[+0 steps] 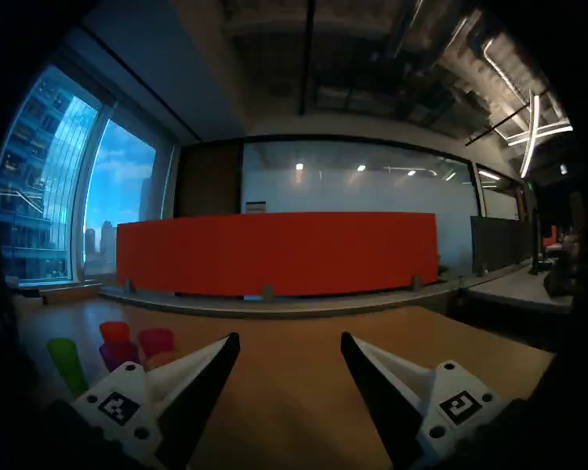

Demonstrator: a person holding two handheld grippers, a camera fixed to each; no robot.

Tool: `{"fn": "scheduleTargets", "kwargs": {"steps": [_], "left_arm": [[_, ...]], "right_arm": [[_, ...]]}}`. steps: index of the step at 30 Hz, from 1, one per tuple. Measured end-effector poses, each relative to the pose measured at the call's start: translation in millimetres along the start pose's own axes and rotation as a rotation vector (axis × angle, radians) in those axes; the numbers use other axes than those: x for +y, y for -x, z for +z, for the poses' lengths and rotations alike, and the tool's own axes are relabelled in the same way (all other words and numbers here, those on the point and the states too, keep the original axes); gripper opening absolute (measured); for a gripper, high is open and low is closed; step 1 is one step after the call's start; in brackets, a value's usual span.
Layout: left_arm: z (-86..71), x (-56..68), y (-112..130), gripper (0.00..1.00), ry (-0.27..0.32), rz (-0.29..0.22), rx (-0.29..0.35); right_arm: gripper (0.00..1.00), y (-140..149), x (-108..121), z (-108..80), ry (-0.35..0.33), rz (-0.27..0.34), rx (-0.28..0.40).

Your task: Pour water

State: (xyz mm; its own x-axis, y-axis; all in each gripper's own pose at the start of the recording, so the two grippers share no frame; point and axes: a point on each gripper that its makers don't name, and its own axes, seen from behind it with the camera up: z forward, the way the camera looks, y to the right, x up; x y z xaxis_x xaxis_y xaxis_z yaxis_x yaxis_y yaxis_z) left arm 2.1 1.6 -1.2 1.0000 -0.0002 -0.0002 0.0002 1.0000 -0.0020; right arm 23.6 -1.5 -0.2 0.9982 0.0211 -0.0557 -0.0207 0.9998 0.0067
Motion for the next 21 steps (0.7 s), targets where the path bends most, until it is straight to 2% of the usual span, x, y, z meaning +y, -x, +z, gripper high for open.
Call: {"fn": "scheduleTargets", "kwargs": {"steps": [21], "left_arm": [[-0.6, -0.3, 0.2, 1.0, 0.0, 0.0, 0.0]], "right_arm": [[1.0, 17.9, 6.3, 3.1, 0.021, -0.008, -0.032]]}}
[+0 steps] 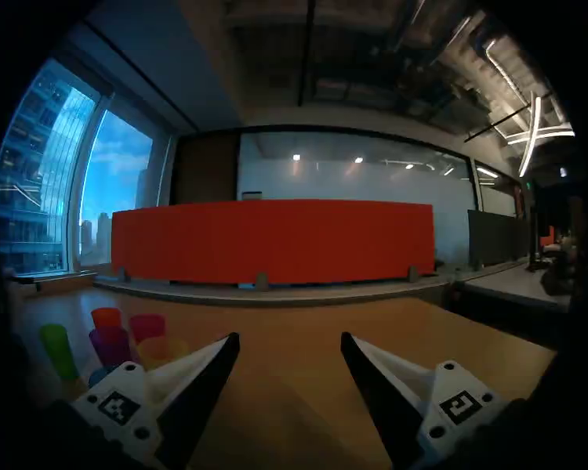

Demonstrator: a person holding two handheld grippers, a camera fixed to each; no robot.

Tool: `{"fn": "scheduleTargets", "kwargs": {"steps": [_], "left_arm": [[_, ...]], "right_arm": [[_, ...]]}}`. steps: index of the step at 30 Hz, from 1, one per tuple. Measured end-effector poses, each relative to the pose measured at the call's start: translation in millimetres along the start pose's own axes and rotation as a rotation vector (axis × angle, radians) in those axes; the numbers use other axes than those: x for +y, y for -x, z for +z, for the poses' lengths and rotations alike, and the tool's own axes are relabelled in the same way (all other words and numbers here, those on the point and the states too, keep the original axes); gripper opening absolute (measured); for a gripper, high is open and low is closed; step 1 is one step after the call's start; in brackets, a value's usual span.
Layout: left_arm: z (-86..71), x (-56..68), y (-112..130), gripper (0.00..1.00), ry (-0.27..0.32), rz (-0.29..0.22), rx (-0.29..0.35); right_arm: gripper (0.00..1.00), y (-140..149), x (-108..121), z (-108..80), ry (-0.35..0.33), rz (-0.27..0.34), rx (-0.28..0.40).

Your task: Pour water

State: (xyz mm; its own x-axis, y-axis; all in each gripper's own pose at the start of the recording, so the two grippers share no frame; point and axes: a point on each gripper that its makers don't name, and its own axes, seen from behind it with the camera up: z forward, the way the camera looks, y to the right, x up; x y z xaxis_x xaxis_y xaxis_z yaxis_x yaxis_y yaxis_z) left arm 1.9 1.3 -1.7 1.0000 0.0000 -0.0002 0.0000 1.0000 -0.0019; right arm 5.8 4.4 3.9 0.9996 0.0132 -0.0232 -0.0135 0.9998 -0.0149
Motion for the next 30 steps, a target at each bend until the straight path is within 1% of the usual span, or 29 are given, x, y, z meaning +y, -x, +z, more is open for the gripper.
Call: {"fn": "scheduleTargets", "kwargs": {"steps": [9, 12, 17, 21, 26, 30], "left_arm": [[0.1, 0.3, -0.3, 1.0, 0.0, 0.0, 0.0], [0.0, 0.3, -0.5, 1.0, 0.0, 0.0, 0.0], [0.2, 0.3, -0.5, 0.99, 0.0, 0.0, 0.0], [0.4, -0.2, -0.3, 1.0, 0.0, 0.0, 0.0], [0.6, 0.0, -0.1, 1.0, 0.0, 0.0, 0.0], [0.4, 0.2, 0.1, 1.0, 0.0, 0.0, 0.0]], "right_arm": [[1.0, 5.7, 2.3, 2.2, -0.004, -0.01, -0.024], [1.0, 5.5, -0.7, 1.2, -0.009, -0.013, -0.023], [1.0, 5.5, 2.8, 0.8, 0.003, -0.013, -0.023], [1.0, 5.4, 2.6, 1.2, -0.003, -0.013, -0.024], [1.0, 5.8, -0.7, -3.2, -0.004, -0.013, -0.024], [1.0, 6.1, 3.6, -1.4, 0.006, -0.013, -0.025]]}}
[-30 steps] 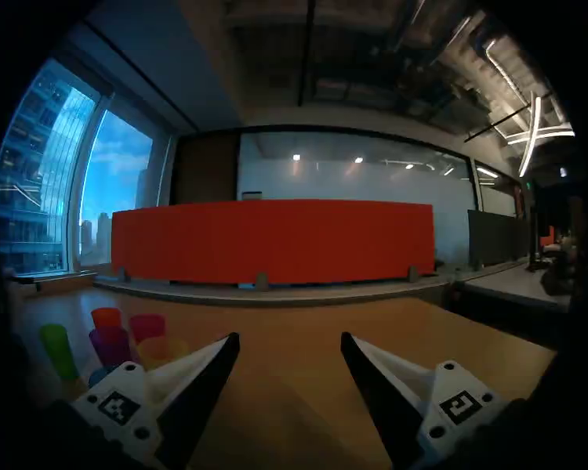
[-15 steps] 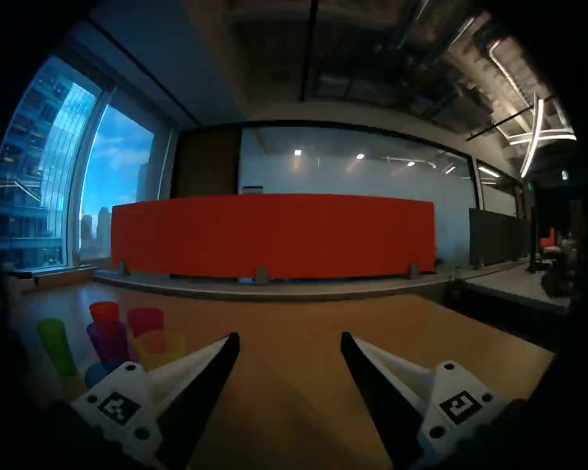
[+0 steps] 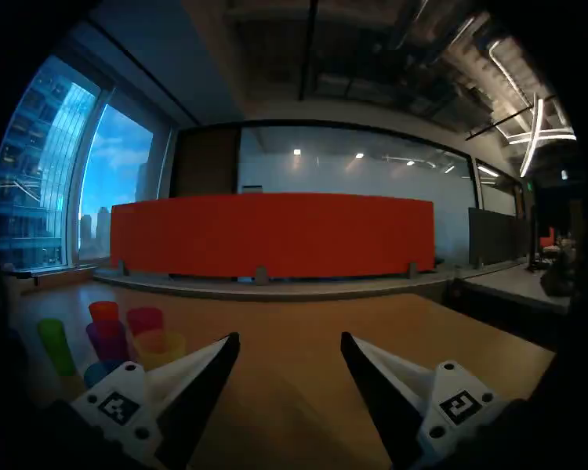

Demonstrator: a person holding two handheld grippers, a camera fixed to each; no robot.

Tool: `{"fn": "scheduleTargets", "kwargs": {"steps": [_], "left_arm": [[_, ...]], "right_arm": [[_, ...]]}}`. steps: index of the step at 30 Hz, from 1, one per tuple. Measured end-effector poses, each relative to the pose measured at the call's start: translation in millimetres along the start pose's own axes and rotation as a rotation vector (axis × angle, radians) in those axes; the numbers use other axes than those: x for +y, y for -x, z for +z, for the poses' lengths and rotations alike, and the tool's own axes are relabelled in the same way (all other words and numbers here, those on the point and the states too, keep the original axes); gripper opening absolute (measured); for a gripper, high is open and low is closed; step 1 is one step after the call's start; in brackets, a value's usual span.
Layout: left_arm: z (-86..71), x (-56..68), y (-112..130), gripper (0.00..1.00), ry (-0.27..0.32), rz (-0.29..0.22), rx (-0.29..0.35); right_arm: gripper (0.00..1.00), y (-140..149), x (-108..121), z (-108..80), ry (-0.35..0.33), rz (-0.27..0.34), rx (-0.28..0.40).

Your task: Pour water

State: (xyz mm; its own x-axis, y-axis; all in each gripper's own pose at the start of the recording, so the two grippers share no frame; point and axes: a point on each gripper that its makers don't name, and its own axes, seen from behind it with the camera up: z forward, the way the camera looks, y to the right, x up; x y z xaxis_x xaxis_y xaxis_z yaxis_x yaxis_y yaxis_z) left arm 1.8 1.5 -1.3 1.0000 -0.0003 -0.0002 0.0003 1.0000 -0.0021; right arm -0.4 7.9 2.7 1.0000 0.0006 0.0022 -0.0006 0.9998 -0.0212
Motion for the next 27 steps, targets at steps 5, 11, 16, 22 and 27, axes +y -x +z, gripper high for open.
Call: {"fn": "scheduleTargets", "kwargs": {"steps": [5, 11, 16, 22, 27], "left_arm": [[0.1, 0.1, -0.5, 1.0, 0.0, 0.0, 0.0], [0.0, 0.0, -0.6, 1.0, 0.0, 0.0, 0.0], [-0.3, 0.1, -0.6, 1.0, 0.0, 0.0, 0.0], [0.0, -0.1, -0.3, 0.99, 0.0, 0.0, 0.0], [0.1, -0.1, -0.1, 1.0, 0.0, 0.0, 0.0]], "right_arm": [[1.0, 0.2, -3.3, 0.7, -0.012, 0.0, 0.0], [1.0, 0.7, -2.9, -1.7, -0.003, 0.0, 0.0], [1.0, 1.1, -3.2, -1.1, -0.004, 0.0, 0.0], [1.0, 1.4, -2.9, 0.5, -0.006, 0.0, 0.0], [1.0, 1.6, -2.8, 0.5, -0.006, 0.0, 0.0]]}}
